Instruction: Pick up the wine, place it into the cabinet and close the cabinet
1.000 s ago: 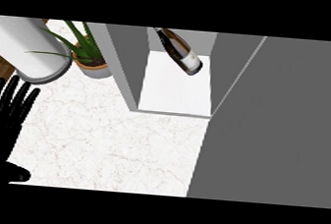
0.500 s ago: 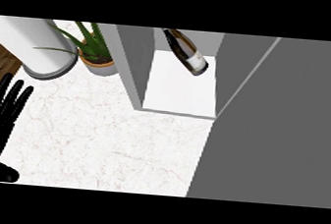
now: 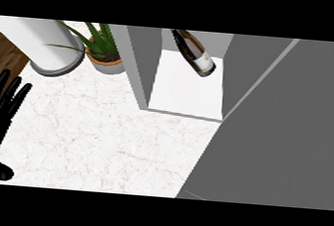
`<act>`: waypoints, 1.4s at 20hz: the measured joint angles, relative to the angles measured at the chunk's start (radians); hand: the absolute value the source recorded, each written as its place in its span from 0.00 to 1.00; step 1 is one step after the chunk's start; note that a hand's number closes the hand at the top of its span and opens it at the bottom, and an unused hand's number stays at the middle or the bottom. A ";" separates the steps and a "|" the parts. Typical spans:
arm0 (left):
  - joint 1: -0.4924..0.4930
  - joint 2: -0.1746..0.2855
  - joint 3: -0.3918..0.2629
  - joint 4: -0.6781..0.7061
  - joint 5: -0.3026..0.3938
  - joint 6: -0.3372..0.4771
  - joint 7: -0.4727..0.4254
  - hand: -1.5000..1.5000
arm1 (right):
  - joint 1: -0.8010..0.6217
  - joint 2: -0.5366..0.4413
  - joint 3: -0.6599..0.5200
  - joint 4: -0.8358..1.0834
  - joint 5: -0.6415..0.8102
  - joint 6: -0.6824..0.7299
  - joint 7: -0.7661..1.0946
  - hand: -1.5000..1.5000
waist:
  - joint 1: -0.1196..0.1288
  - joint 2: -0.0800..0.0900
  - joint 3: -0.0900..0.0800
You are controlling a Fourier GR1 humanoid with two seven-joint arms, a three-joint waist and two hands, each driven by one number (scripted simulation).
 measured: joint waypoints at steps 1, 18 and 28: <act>-0.004 0.001 0.001 0.003 0.002 -0.001 0.004 0.00 | -0.046 0.049 0.018 0.023 -0.007 -0.013 0.027 1.00 | -0.001 -0.001 0.000; 0.019 0.025 0.100 0.073 0.021 -0.078 0.018 0.00 | -0.800 0.473 -0.114 0.738 -0.203 -0.198 0.154 1.00 | -0.050 -0.009 0.008; -0.008 0.002 0.150 0.100 -0.004 -0.086 0.045 0.00 | -0.810 0.474 -0.246 0.978 -0.277 -0.092 0.016 1.00 | -0.069 -0.012 0.008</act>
